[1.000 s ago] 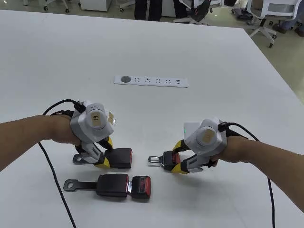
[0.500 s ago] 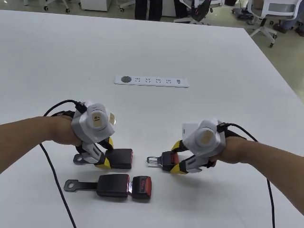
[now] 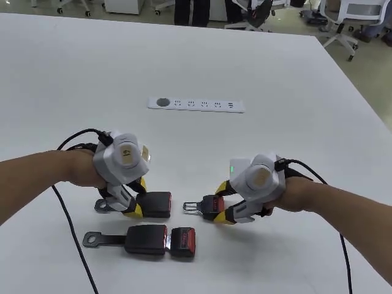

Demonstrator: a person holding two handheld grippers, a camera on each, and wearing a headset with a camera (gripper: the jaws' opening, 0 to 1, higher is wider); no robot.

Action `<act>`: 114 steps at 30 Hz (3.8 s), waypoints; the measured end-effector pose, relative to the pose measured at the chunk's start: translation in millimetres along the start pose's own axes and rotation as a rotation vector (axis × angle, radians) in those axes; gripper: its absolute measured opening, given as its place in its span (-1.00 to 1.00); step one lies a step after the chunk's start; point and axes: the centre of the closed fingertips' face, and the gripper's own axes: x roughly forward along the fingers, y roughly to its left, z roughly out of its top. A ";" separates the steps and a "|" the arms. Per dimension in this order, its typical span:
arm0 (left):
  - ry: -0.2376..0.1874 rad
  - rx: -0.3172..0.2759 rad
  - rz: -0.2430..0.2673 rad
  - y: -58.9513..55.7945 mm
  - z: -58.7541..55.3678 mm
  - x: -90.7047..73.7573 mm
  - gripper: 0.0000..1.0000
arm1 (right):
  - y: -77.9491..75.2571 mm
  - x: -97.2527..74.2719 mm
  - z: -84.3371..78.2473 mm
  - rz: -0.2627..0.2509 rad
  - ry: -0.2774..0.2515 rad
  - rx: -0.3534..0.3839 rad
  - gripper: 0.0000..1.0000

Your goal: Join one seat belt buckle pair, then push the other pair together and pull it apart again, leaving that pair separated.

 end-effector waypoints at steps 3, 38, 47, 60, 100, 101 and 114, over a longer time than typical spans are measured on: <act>0.004 0.003 0.002 -0.2 0.3 -0.1 -0.38 | -0.4 3.1 0.7 0.002 -0.001 -0.002 -0.40; -0.002 0.007 -0.003 -7.5 3.7 0.8 -0.37 | 3.2 20.2 25.8 0.015 -0.031 -0.005 -0.40; -0.016 -0.005 -0.009 -5.4 0.5 2.6 -0.37 | 1.8 26.0 30.8 0.016 -0.042 -0.012 -0.40; -0.012 -0.002 -0.014 -3.9 -0.6 3.7 -0.37 | 3.0 27.4 33.6 0.022 -0.049 -0.016 -0.42; -0.008 0.003 -0.010 -4.9 -0.5 4.4 -0.38 | 3.6 29.0 37.9 0.041 -0.025 -0.021 -0.46; -0.008 0.003 -0.010 -4.7 -0.6 4.4 -0.38 | 3.7 28.9 38.1 0.041 -0.024 -0.021 -0.46; -0.006 0.003 -0.009 -6.2 0.0 3.7 -0.38 | 3.4 32.8 40.7 0.041 -0.021 -0.019 -0.46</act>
